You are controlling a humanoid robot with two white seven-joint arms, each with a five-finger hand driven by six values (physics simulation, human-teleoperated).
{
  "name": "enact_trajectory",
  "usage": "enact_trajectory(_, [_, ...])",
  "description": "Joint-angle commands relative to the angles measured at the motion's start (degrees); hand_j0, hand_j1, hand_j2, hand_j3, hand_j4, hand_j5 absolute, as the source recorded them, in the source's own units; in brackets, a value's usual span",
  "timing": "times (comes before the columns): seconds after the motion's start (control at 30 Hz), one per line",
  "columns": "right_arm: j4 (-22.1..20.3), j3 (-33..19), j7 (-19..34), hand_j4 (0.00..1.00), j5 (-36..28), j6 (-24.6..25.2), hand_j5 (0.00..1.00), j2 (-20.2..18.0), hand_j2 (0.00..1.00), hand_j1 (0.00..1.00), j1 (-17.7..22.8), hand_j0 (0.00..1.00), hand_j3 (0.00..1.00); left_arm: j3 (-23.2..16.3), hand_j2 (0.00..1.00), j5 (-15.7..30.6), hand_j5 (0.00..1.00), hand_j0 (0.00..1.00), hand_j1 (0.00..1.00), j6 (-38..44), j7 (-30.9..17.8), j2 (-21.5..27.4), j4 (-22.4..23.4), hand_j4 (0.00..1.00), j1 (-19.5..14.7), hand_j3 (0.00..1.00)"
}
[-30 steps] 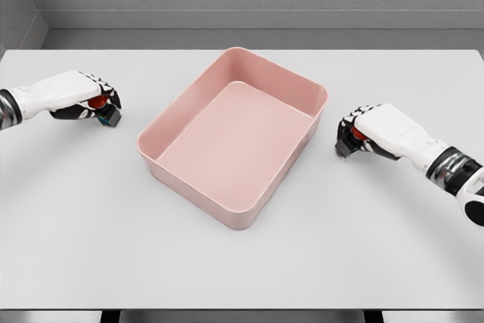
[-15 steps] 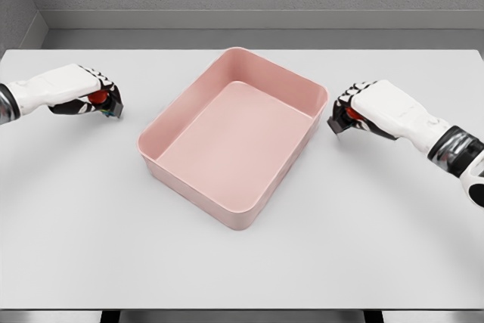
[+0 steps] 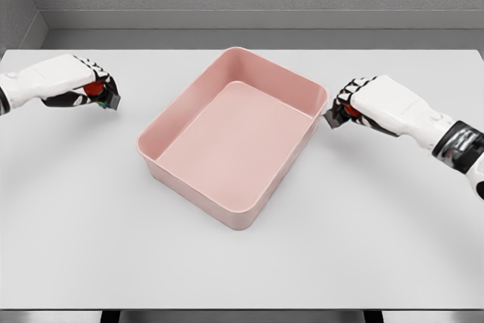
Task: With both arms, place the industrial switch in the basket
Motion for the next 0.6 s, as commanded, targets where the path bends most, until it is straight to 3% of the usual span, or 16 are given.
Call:
enact_trajectory(0.0, [-0.3,-0.56,0.11,0.4,-0.25,-0.33,0.4,-0.51,0.4,0.4,0.0,0.4,0.4,0.35,0.56,0.7,0.56,0.56,0.56,0.07,0.0,0.64,-1.07,0.56,0.0,0.56])
enact_trajectory(0.57, [-0.3,-0.03,3.45,0.4,-1.04,-0.33,0.4,0.11,0.4,0.4,-6.42,0.4,0.4,0.96,0.56,2.45,0.56,0.56,0.56,0.07,0.09,2.75,-5.99,0.56,0.09,0.56])
